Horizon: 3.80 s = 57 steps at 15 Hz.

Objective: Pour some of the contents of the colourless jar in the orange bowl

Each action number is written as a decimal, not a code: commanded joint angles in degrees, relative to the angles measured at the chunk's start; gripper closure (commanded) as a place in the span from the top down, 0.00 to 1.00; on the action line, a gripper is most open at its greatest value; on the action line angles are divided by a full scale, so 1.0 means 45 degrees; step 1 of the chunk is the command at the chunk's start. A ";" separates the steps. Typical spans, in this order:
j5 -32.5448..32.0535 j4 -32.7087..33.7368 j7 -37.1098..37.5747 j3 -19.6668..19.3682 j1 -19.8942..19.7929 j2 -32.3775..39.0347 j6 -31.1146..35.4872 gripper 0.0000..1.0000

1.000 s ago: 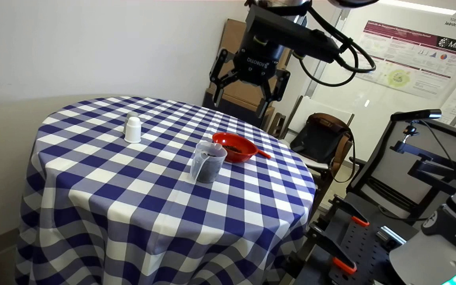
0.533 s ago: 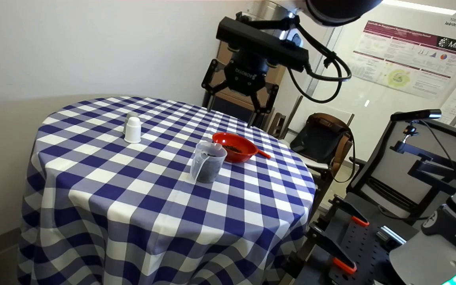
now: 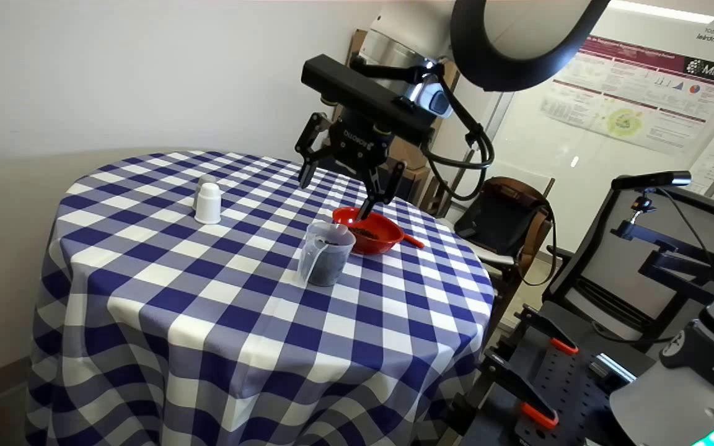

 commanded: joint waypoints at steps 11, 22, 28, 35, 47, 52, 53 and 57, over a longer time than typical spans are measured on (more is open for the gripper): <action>-0.3136 0.1633 0.3751 -0.1129 0.0836 0.2802 0.0092 1.00; -0.3467 0.2103 0.3817 -0.1363 0.1578 0.3523 0.0130 0.22; -0.3198 0.1859 0.3234 -0.1126 0.1543 0.3343 0.0222 0.10; -0.1087 0.0845 -0.3221 -0.0916 0.1061 0.1647 -0.0434 0.10; 0.1042 0.0295 -1.3965 -0.1069 0.0288 -0.2690 -0.3723 0.10; 0.1806 0.0519 -1.8514 -0.4093 0.2525 -0.3742 -0.5226 0.09; 0.1676 0.0599 -1.9404 -0.4841 0.2924 -0.4006 -0.5774 0.09; 0.0538 0.1514 -2.3218 -0.7080 0.2982 -0.4680 -0.8447 0.09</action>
